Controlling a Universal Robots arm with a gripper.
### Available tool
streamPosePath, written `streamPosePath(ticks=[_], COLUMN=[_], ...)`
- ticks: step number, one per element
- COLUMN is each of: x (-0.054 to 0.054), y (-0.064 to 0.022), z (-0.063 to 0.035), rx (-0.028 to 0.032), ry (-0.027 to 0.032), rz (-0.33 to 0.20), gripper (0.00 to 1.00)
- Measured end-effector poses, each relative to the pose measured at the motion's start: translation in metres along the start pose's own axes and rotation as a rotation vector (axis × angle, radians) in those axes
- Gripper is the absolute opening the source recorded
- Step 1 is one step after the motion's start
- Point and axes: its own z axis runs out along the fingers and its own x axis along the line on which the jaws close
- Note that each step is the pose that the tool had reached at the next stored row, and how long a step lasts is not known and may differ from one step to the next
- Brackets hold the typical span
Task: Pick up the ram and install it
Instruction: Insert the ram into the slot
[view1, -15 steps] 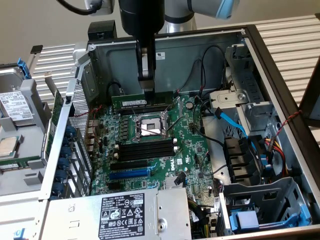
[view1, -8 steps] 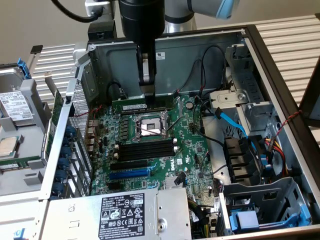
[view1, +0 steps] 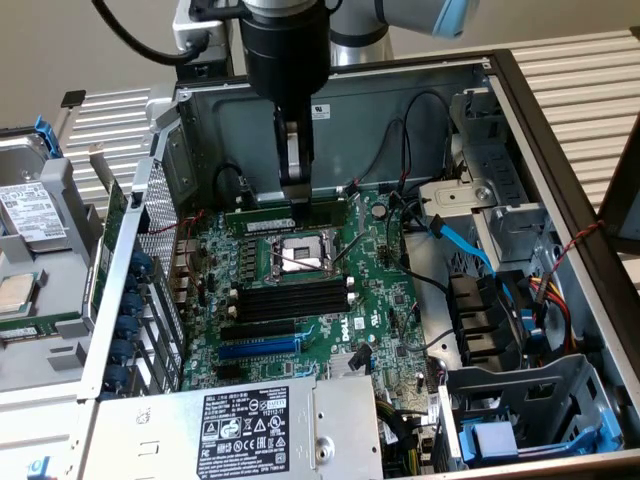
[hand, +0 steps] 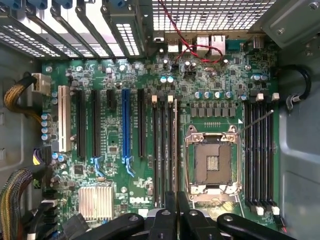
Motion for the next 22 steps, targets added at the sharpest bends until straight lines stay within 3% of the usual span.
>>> streamPosePath(ticks=[7, 13, 22], x=[0.001, 0.004, 0.005], y=[-0.0001, -0.0001, -0.0002], z=[0.0089, 0.0126, 0.0217], rx=[-0.0001, -0.0019, -0.0146], ry=[0.001, 0.0079, 0.014], rz=[-0.005, -0.005, -0.004], gripper=[0.13, 0.13, 0.13])
